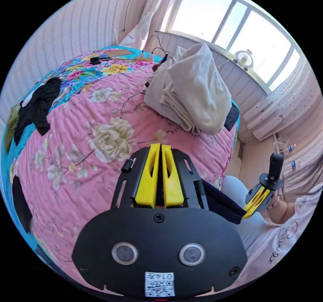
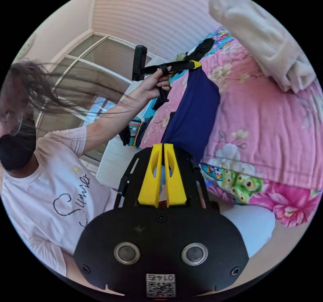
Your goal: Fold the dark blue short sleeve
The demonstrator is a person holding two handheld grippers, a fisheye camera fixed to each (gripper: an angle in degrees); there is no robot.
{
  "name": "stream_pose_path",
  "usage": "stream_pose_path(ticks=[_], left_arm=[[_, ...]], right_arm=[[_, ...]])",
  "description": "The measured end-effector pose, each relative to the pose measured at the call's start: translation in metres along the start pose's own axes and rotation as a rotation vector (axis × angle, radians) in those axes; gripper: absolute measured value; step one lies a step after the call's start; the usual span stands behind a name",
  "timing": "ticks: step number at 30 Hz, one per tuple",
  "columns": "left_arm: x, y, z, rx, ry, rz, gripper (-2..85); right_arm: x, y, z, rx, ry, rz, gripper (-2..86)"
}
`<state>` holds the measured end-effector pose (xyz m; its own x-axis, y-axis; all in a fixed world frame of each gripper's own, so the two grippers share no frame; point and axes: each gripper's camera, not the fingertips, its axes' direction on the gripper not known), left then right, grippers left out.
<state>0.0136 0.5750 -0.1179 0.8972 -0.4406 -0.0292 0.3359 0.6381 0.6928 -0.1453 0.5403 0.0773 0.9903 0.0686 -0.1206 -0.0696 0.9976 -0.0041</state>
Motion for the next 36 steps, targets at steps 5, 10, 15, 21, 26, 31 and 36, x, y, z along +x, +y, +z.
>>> stream_pose_path(ticks=[5, 10, 15, 21, 26, 31, 36], left_arm=[[-0.066, 0.095, -0.078, 0.018, -0.150, -0.154, -0.9], [-0.132, 0.183, -0.104, -0.012, -0.234, -0.417, -0.5], [-0.145, 0.258, -0.167, 0.121, -0.226, -0.535, 1.9], [-0.095, 0.335, -0.217, 0.031, -0.102, -0.574, 5.0], [-0.034, 0.371, -0.231, 0.074, -0.037, -0.676, 10.1], [-0.002, 0.376, -0.236, 0.151, -0.140, -0.700, 12.8], [0.012, 0.376, -0.239, 0.085, -0.171, -0.687, 12.4]], right_arm=[[-0.067, -0.059, 0.130, -0.242, -0.113, -0.133, 1.0], [-0.134, -0.095, 0.245, -0.377, 0.103, -0.253, 4.8], [-0.182, -0.104, 0.317, -0.588, 0.048, -0.345, 6.7], [-0.223, -0.137, 0.334, -0.659, 0.021, -0.425, 6.5], [-0.250, -0.249, 0.345, -0.518, 0.374, -0.539, 11.9], [-0.271, -0.331, 0.403, -0.553, 0.555, -0.581, 16.3], [-0.269, -0.359, 0.468, -0.706, 0.619, -0.534, 16.3]])
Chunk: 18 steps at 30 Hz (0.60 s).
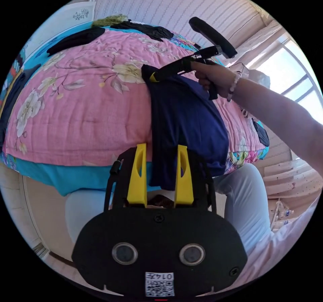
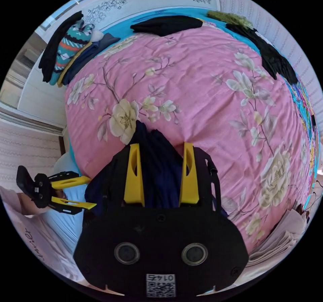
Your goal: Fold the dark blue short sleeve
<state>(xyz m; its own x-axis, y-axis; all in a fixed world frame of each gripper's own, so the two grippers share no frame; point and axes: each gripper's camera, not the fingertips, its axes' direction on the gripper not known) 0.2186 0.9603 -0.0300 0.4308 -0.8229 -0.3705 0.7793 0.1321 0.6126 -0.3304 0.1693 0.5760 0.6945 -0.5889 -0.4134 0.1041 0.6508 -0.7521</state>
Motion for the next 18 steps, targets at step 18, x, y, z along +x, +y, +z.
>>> stream_pose_path(ticks=[18], left_arm=[[0.036, 0.077, -0.222, 0.310, -0.019, 0.255, -0.7]], right_arm=[[-0.044, 0.065, -0.235, 0.487, -0.073, -0.107, 1.6]])
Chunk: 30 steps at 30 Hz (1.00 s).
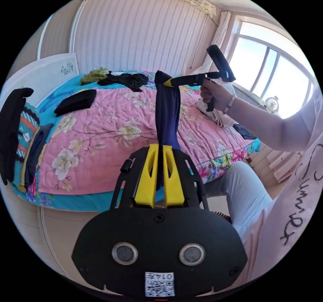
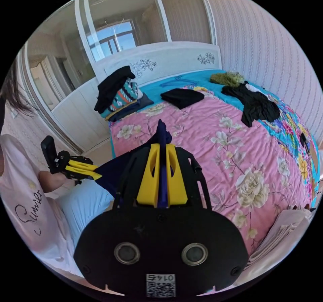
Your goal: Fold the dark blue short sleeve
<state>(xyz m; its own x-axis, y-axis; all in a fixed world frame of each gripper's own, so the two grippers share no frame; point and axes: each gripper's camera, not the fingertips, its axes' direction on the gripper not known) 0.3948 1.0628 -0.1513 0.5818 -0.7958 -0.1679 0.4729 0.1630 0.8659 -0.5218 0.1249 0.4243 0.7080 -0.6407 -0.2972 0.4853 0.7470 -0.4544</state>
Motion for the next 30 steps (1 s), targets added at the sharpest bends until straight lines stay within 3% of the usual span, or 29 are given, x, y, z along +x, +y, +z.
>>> stream_pose_path(ticks=[6, 13, 19, 21, 24, 26, 30], left_arm=[[-0.028, -0.007, -0.074, 0.102, -0.190, -0.011, -0.7], [-0.048, 0.005, -0.155, 0.238, -0.259, -0.086, -0.7], [-0.093, 0.007, -0.251, 0.399, -0.449, -0.096, -0.1], [-0.137, -0.002, -0.286, 0.448, -0.599, -0.136, 1.2], [-0.214, -0.006, -0.306, 0.384, -0.734, -0.312, 6.3], [-0.257, 0.009, -0.305, 0.292, -0.747, -0.454, 7.8], [-0.268, 0.081, -0.286, 0.243, -0.753, -0.517, 7.9]], right_arm=[[-0.031, -0.025, -0.054, 0.150, -0.030, -0.086, 1.5], [-0.062, -0.071, -0.072, 0.235, -0.104, -0.166, 1.6], [-0.135, -0.206, -0.076, 0.276, -0.132, -0.383, 2.6], [-0.170, -0.267, -0.063, 0.266, -0.070, -0.464, 3.4], [-0.212, -0.366, -0.015, 0.208, -0.073, -0.456, 7.7], [-0.223, -0.407, 0.037, 0.101, 0.014, -0.333, 12.3], [-0.205, -0.372, 0.082, 0.051, -0.082, -0.279, 10.9]])
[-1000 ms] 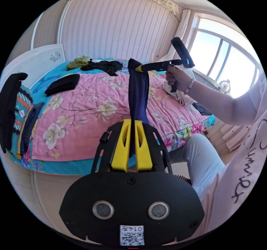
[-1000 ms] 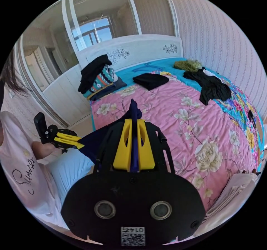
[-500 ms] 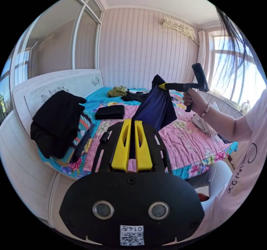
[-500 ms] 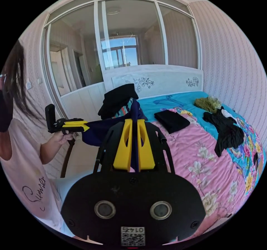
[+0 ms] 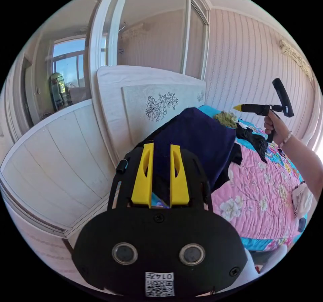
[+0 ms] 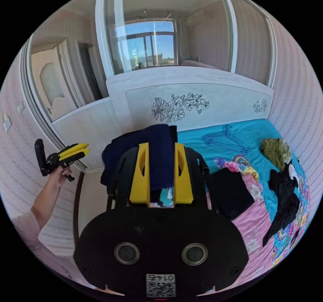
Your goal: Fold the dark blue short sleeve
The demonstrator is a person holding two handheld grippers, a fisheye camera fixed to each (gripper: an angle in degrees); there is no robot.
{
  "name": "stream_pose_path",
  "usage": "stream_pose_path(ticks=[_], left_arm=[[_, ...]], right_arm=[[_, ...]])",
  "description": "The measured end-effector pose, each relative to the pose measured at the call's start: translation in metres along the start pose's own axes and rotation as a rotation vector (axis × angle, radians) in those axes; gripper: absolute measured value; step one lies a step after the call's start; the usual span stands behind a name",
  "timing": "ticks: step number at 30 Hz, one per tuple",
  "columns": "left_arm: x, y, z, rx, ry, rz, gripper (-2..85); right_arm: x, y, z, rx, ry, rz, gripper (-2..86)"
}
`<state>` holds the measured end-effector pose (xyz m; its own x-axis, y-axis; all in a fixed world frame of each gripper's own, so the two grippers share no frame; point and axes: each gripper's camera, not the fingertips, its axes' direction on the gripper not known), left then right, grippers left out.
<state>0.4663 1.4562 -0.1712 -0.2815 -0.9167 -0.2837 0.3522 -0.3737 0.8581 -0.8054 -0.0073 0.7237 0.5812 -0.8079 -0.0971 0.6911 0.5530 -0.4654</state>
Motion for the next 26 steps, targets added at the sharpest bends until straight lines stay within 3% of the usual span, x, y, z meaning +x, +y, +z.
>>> stream_pose_path(ticks=[7, 9, 15, 19, 26], left_arm=[[0.077, 0.161, -0.037, -0.028, 0.124, 0.196, 7.1], [0.123, 0.212, -0.052, -0.054, 0.160, 0.317, 6.7], [0.258, 0.291, -0.082, -0.093, 0.232, 0.530, 1.7], [0.339, 0.323, -0.100, -0.058, 0.379, 0.615, -0.1], [0.502, 0.397, -0.113, -0.212, 0.700, 0.785, 0.3]], right_arm=[[0.024, 0.258, -0.050, -0.068, -0.112, -0.026, 7.3], [0.018, 0.345, -0.086, -0.103, -0.027, 0.029, 6.9], [-0.028, 0.605, -0.226, -0.253, 0.186, 0.466, 8.5], [-0.091, 0.732, -0.305, -0.353, 0.532, 0.620, 8.8], [-0.146, 0.876, -0.385, -0.154, 0.648, 0.842, 9.9]])
